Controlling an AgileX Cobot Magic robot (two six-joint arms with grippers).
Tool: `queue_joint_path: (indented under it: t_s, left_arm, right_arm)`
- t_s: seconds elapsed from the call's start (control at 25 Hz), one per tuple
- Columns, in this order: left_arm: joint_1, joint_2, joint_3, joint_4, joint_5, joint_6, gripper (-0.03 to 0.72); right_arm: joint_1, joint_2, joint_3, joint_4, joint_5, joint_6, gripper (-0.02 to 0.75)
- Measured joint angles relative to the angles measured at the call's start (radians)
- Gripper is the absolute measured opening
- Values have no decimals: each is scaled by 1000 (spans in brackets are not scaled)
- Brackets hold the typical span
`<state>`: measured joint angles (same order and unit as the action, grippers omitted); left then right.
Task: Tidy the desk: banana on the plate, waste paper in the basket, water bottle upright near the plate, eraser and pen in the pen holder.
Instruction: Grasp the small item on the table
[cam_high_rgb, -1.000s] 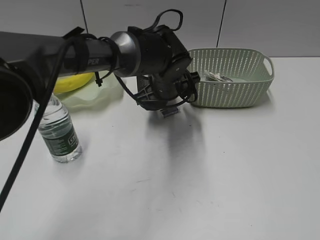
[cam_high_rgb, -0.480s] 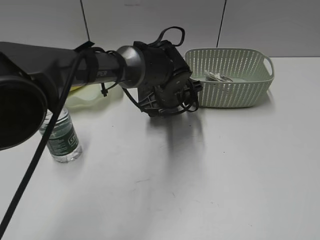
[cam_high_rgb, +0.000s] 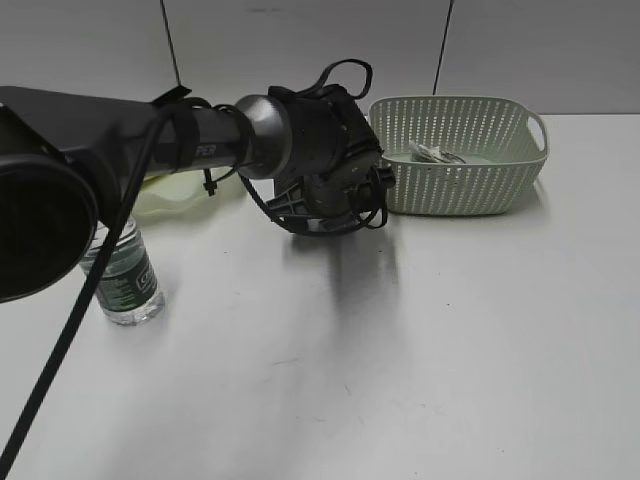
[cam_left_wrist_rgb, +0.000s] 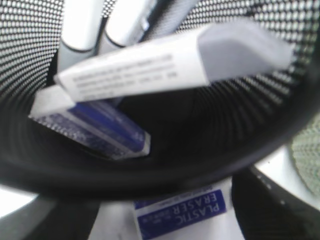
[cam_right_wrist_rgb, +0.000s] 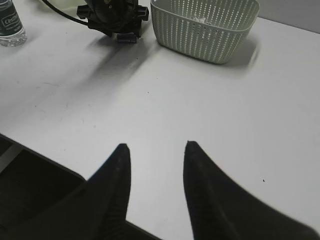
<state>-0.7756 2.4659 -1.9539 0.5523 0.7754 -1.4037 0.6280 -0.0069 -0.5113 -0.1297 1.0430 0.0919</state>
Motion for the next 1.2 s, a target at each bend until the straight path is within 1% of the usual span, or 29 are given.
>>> queue_joint_path:
  t_s: [0.32,0.64,0.72,0.76,0.92,0.96,1.04,1.08,1.2]
  left_arm:
    - [0,5,0,13,-37,1,593]
    - [0,6,-2,9,-21,3,588]
    - [0,6,-4,-5,-18,7,567]
    - [0,6,-5,-14,-14,8,541]
    - [0,6,-9,-54,-8,17,377]
    - [1,5,-9,-58,-8,18,304]
    - [2,5,-10,-71,-9,20,202]
    - [2,4,-11,-78,-9,24,172]
    - [2,0,-11,-87,3,29,136]
  right_arm:
    - [0,0,0,-1,0,0,298]
    - [0,0,0,-1,0,0,297]
    - [0,0,0,-1,0,0,297]
    - [0,0,0,-1,0,0,297]
    - [0,0,0,-1,0,0,298]
    - [0,0,0,-2,0,0,298]
    - [0,0,0,-2,0,0,298]
    - [0,0,0,-2,0,0,298]
    - [0,0,0,-2,1,0,298]
